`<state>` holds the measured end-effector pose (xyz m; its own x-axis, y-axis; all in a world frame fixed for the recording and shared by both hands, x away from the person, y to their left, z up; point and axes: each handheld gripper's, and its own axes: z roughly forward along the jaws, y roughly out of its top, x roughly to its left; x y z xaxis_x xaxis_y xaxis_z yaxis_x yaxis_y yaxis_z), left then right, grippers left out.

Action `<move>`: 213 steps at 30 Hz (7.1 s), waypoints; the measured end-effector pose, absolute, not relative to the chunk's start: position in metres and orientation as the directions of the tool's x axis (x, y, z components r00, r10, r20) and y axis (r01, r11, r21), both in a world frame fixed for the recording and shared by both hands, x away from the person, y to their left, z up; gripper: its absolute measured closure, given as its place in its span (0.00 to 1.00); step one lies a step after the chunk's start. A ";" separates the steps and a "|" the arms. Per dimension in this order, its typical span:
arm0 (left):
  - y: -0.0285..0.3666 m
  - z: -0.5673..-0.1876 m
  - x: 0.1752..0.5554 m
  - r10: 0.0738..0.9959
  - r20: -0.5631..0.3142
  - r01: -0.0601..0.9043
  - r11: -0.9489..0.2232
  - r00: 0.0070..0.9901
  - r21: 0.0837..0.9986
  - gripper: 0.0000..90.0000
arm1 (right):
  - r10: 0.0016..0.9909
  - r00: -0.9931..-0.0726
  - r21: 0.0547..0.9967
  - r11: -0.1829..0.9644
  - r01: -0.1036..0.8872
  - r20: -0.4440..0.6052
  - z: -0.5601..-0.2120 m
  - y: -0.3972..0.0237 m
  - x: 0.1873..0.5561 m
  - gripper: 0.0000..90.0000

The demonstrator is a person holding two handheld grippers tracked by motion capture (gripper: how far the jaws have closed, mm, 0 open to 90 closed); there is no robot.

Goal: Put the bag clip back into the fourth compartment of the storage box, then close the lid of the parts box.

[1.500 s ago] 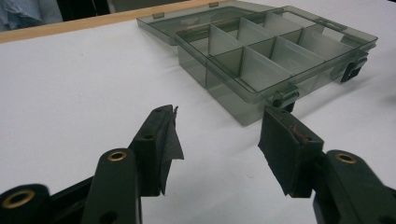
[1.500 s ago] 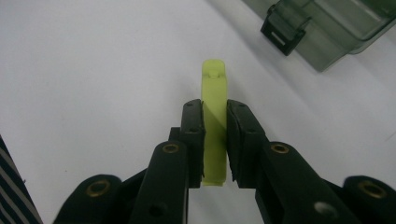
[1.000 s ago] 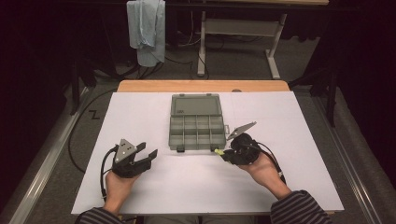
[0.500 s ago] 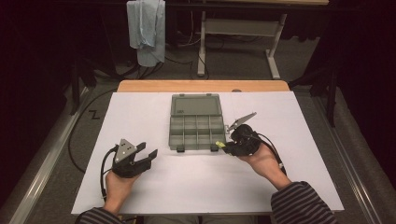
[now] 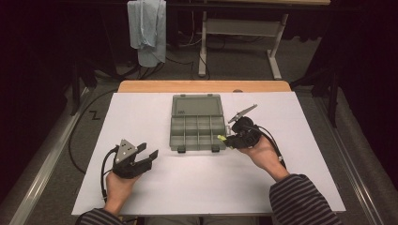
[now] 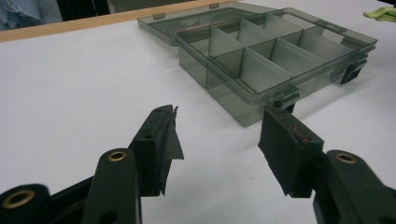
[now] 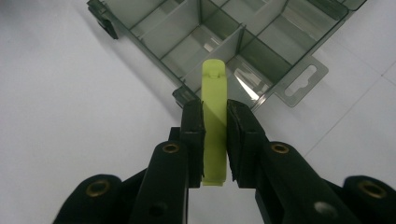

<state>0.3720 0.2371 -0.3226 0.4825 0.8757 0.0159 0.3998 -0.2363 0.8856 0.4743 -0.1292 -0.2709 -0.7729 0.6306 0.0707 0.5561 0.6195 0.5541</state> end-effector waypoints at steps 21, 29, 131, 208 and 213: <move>0.237 -0.322 0.372 0.876 0.020 0.398 -0.239 0.482 0.886 0.50 | 0.704 -0.706 0.542 0.564 0.623 0.079 -0.271 -0.129 0.510 0.89; 0.237 -0.323 0.372 0.875 0.021 0.398 -0.241 0.483 0.885 0.50 | 0.722 -0.688 0.535 0.555 0.637 0.070 -0.274 -0.123 0.520 0.89; 0.239 -0.323 0.372 0.881 -0.008 0.405 -0.209 0.473 0.890 0.50 | 0.761 -0.632 0.564 0.461 0.685 0.145 -0.293 -0.131 0.528 0.81; 0.207 -0.292 0.459 0.859 -0.082 0.577 -0.267 0.506 0.772 0.56 | 0.797 -0.588 0.523 0.444 0.727 0.140 -0.301 -0.120 0.539 0.85; 0.203 -0.287 0.469 0.860 -0.075 0.590 -0.281 0.505 0.757 0.55 | 0.796 -0.587 0.519 0.445 0.730 0.143 -0.301 -0.120 0.540 0.85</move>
